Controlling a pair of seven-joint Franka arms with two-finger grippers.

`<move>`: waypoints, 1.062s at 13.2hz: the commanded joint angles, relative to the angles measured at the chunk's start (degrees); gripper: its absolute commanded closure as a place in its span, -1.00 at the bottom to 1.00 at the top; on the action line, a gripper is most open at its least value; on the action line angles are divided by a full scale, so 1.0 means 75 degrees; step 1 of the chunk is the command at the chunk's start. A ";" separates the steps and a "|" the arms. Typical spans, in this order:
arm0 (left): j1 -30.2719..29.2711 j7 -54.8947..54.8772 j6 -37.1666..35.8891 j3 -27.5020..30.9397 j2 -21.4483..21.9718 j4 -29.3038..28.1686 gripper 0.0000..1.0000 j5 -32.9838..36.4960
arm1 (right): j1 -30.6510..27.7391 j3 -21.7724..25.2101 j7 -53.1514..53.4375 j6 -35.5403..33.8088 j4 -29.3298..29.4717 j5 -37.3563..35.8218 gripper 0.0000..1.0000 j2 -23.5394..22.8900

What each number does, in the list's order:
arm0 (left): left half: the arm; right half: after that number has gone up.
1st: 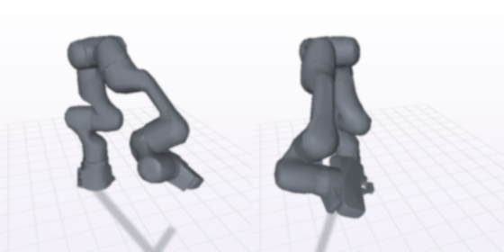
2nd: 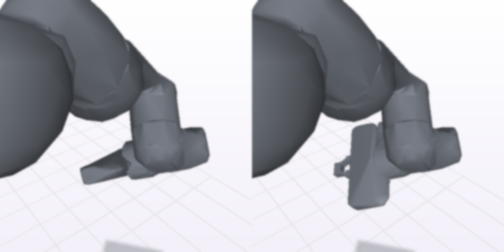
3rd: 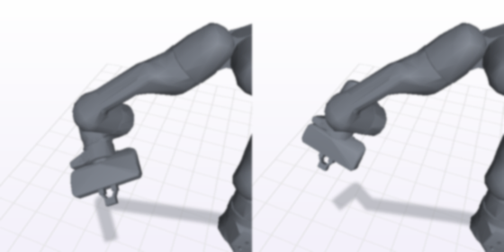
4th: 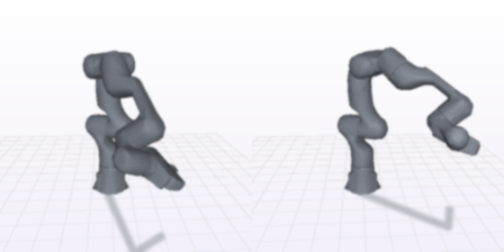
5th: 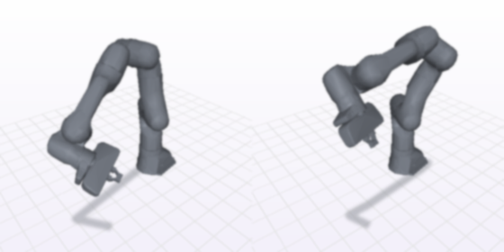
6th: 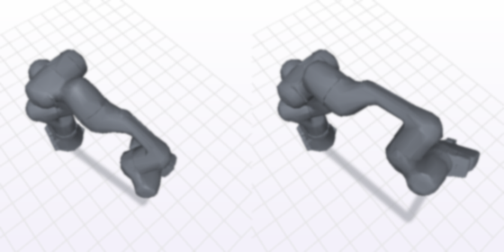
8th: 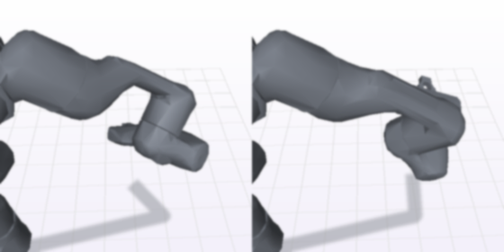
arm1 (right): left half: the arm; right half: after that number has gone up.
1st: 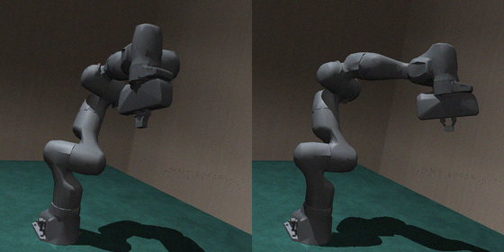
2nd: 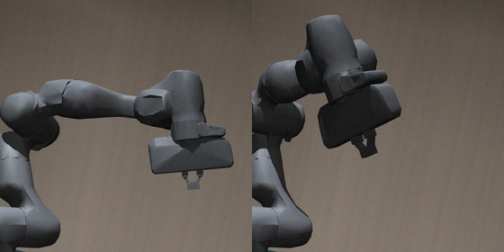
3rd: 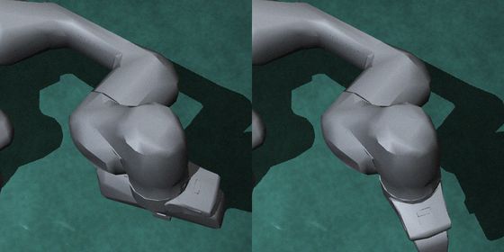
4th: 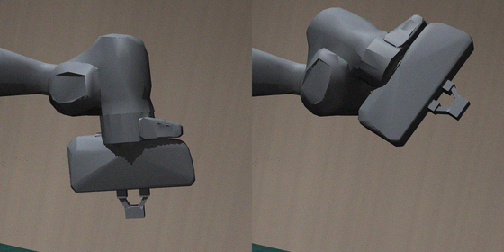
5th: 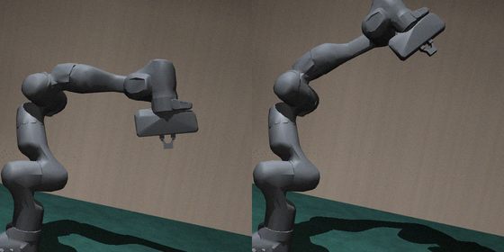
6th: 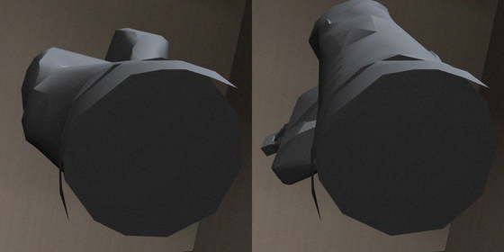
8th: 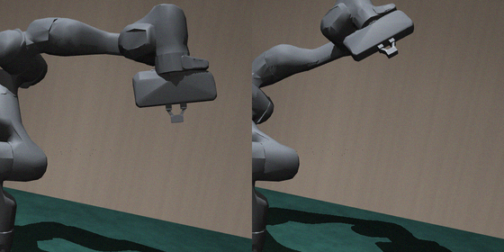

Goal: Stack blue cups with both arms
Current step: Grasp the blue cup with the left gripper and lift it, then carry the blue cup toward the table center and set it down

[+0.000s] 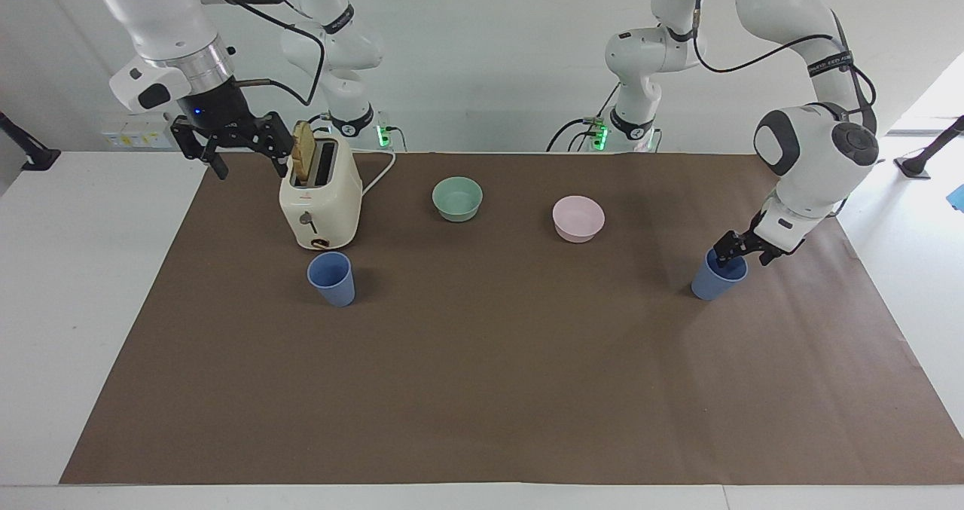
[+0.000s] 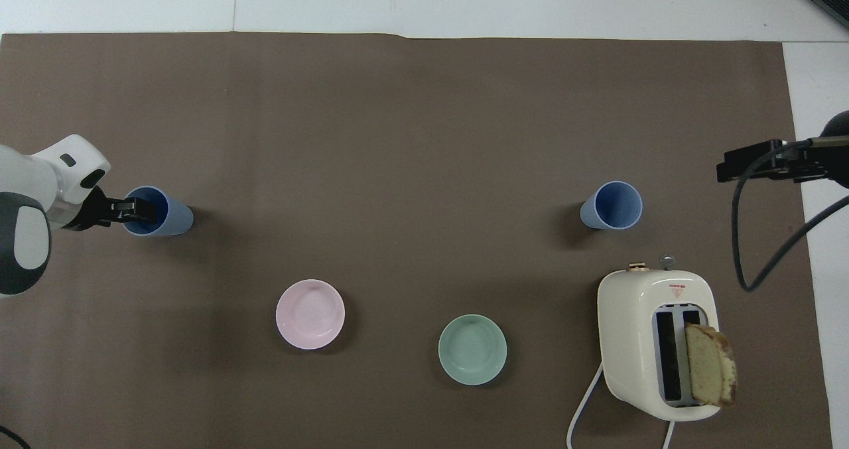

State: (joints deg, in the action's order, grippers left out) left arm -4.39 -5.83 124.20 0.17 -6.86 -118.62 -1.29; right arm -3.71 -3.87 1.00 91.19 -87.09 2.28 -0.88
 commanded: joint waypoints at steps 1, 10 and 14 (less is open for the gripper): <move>-0.0001 -0.0019 0.0163 -0.0046 0.0071 -0.0122 1.00 0.0079 | -0.0080 -0.0035 -0.0039 -0.0089 -0.0002 0.0012 -1.00 0.0024; 0.0746 0.1545 -0.1592 -0.0163 -0.0059 0.2009 1.00 -0.0554 | -0.0080 -0.0035 -0.0039 -0.0089 -0.0002 0.0012 -1.00 0.0024; 0.2702 0.3949 -0.1654 -0.0163 -0.0117 0.2246 1.00 -0.0543 | -0.0080 -0.0035 -0.0039 -0.0089 -0.0002 0.0012 -1.00 0.0024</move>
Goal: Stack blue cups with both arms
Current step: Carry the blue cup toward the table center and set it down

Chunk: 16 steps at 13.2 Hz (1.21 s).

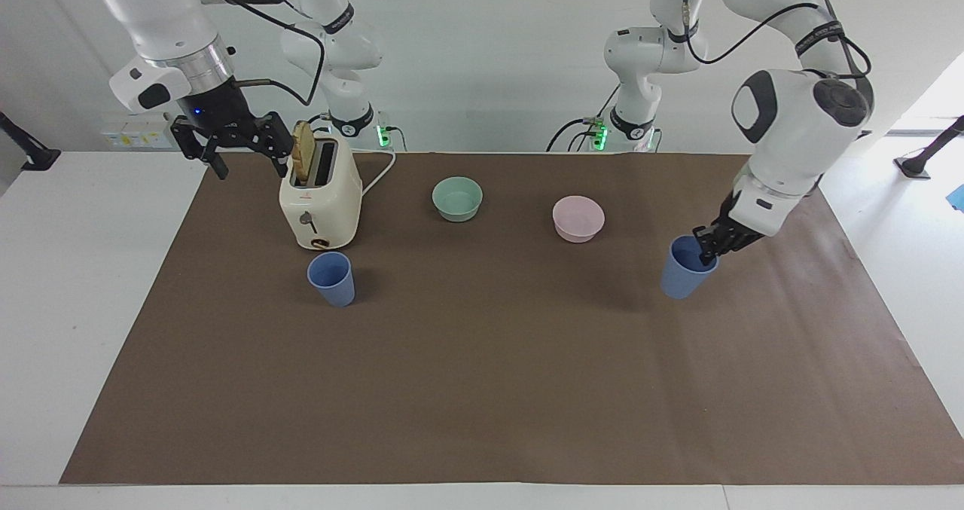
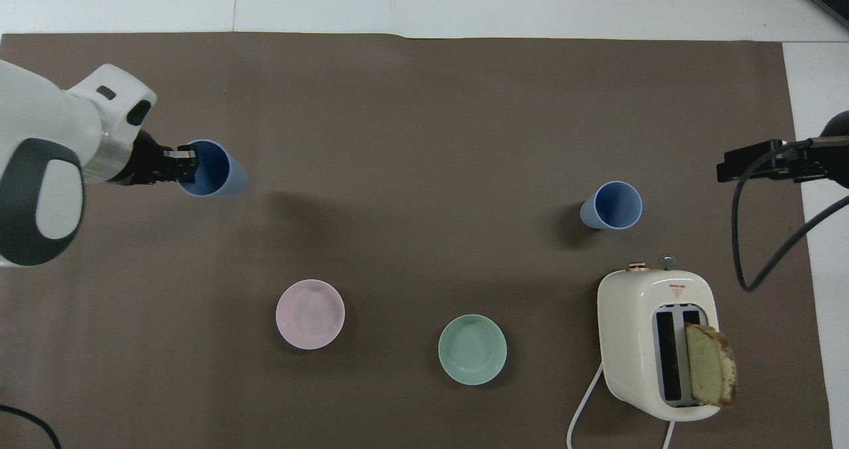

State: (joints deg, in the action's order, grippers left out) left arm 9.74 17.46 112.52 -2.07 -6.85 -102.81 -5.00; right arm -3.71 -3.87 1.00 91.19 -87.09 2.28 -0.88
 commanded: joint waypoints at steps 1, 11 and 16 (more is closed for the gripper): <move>0.1357 0.1451 0.0078 0.0136 -0.0211 0.0149 1.00 -0.0037 | -0.0080 -0.0035 -0.0039 -0.0089 -0.0002 0.0012 -1.00 0.0024; 0.2815 0.2383 0.1626 0.0124 -0.1443 -0.0049 1.00 -0.0013 | -0.0080 -0.0035 -0.0039 -0.0089 -0.0002 0.0012 -1.00 0.0024; 0.2967 0.2406 0.1778 0.0112 -0.1489 -0.0237 1.00 -0.0048 | -0.0080 -0.0035 -0.0039 -0.0089 -0.0002 0.0012 -1.00 0.0024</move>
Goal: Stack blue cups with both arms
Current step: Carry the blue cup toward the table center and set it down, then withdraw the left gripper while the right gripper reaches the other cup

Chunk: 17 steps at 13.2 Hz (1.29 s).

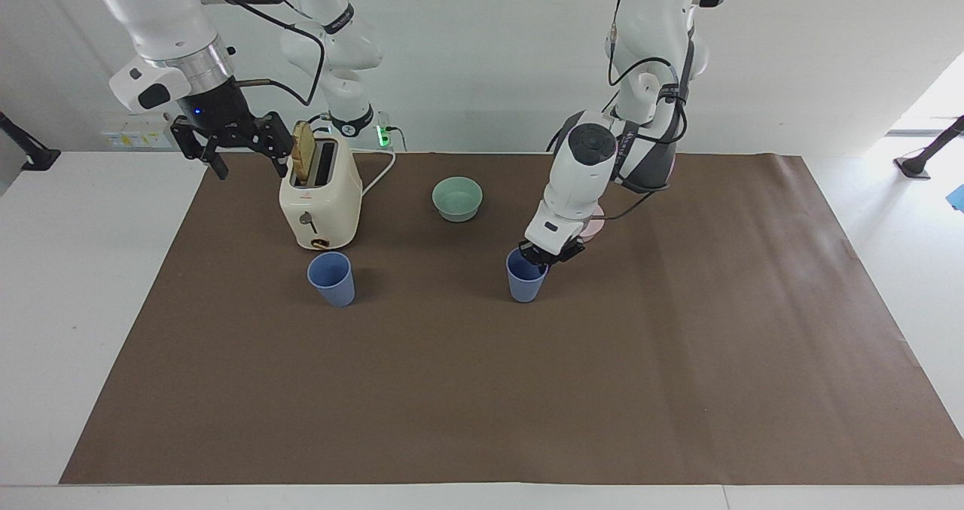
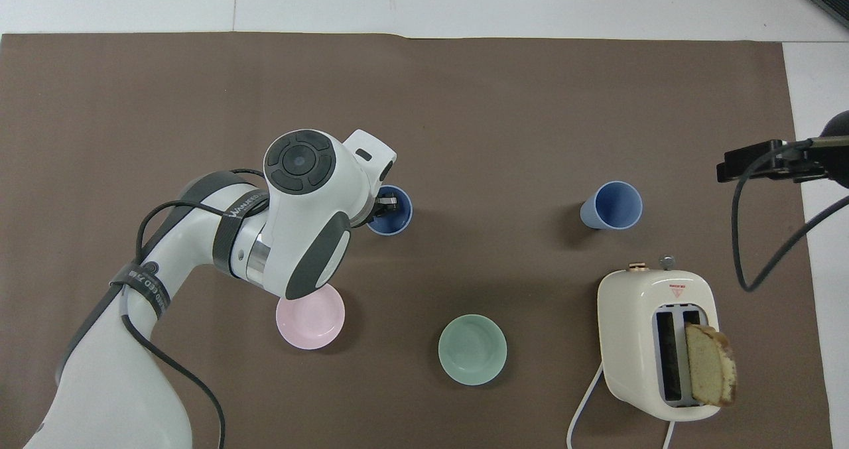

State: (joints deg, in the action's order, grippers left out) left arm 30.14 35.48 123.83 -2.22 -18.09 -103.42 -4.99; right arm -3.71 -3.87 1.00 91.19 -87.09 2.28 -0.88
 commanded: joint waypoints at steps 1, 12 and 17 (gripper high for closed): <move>0.0224 0.0004 0.0352 0.0132 -0.0036 -0.0133 1.00 -0.0049 | -0.0080 -0.0035 -0.0039 -0.0089 -0.0002 0.0012 -1.00 0.0024; -0.0887 -0.0778 -0.0664 0.0320 0.0887 -0.0028 -1.00 0.0162 | -0.0080 -0.0011 -0.0028 -0.0042 -0.0002 0.0000 -1.00 0.0024; -0.2305 -0.3495 -0.1954 0.0320 0.1719 -0.0039 -1.00 0.0162 | -0.0103 -0.0011 -0.0039 -0.0043 -0.0013 0.0036 -1.00 0.0024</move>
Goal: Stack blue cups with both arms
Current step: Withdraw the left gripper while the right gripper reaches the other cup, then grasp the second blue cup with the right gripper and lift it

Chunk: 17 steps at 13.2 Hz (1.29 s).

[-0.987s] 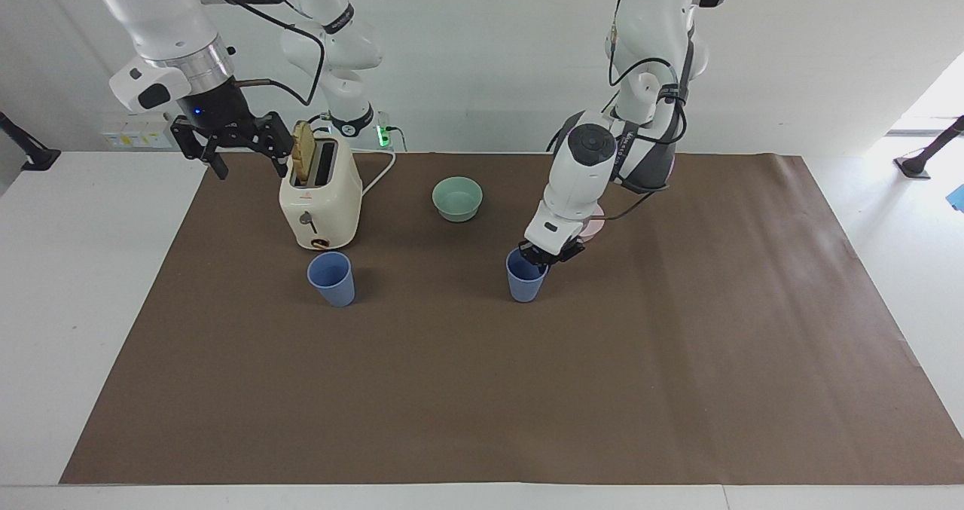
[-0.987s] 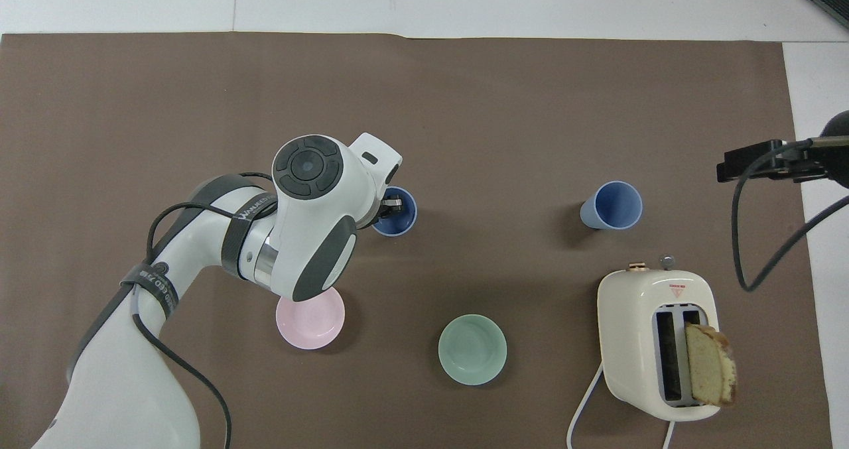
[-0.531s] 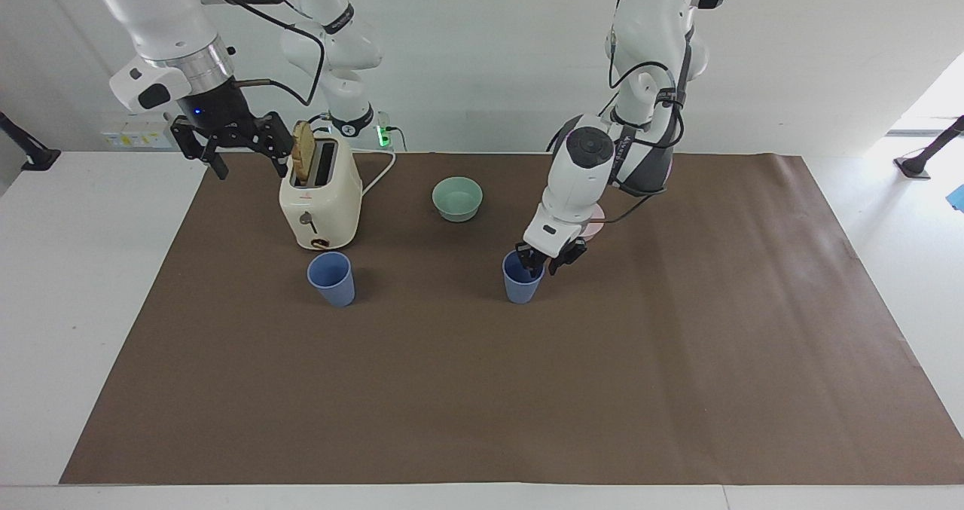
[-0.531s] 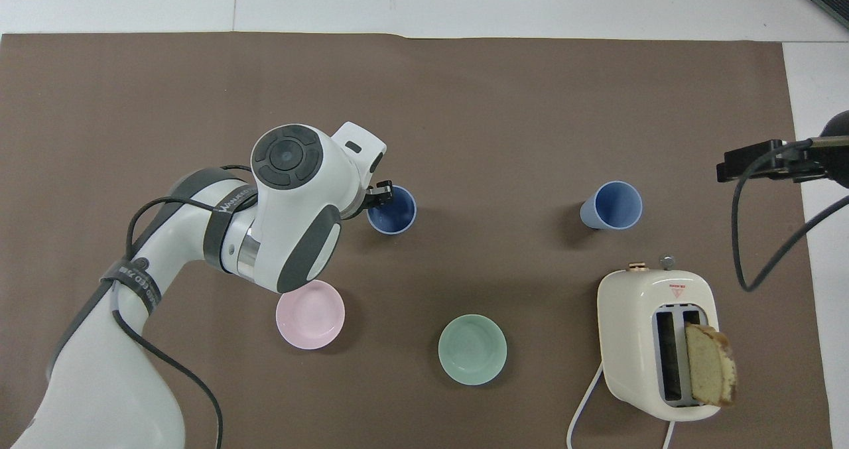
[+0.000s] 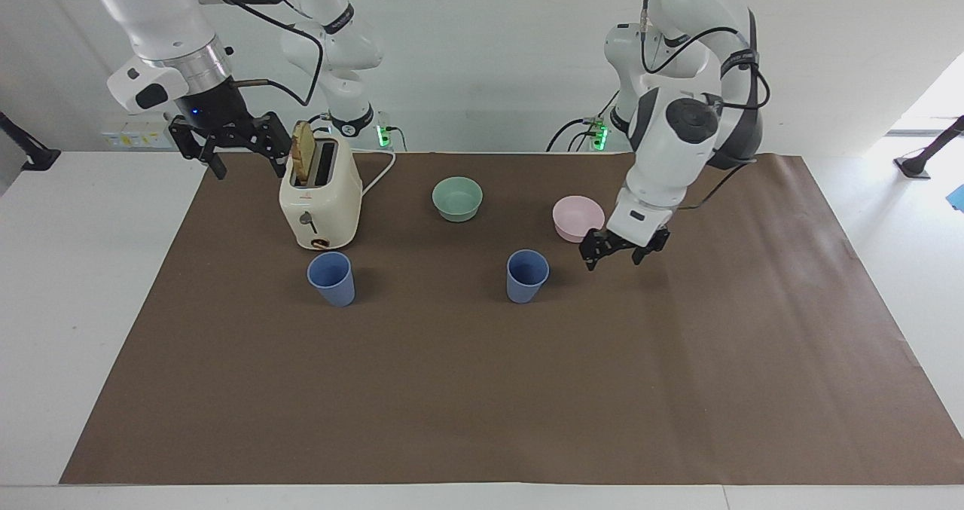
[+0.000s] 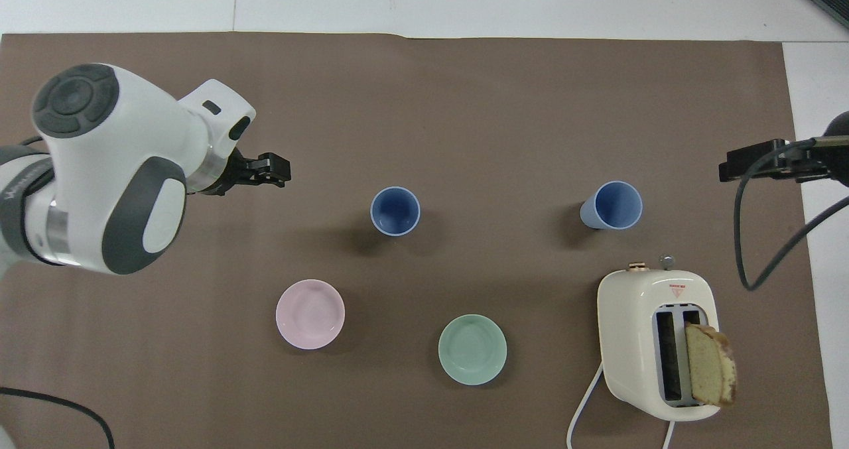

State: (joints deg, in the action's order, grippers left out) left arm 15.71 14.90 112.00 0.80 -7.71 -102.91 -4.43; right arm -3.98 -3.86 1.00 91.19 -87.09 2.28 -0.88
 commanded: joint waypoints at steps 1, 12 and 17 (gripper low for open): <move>-0.0604 -0.1360 -0.0634 -0.0083 0.0488 -0.0107 -1.00 0.0087 | -0.0032 -0.0013 -0.0005 -0.0007 -0.0037 0.0035 -1.00 0.0035; -0.1110 -0.2478 -0.2779 -0.0060 0.1683 0.0994 -1.00 0.0662 | 0.0109 -0.0025 0.0007 0.2919 -0.1876 0.0059 -1.00 -0.0912; -0.1180 -0.2398 -0.3355 -0.0025 0.1790 0.1452 -1.00 0.0580 | 0.0285 -0.0025 0.0019 0.4209 -0.2601 0.0059 -1.00 -0.1464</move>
State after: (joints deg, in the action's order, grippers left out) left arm 7.78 -2.71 88.20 0.76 5.79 -92.74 -0.64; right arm -2.25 -3.99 1.00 119.62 -103.54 2.34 -12.02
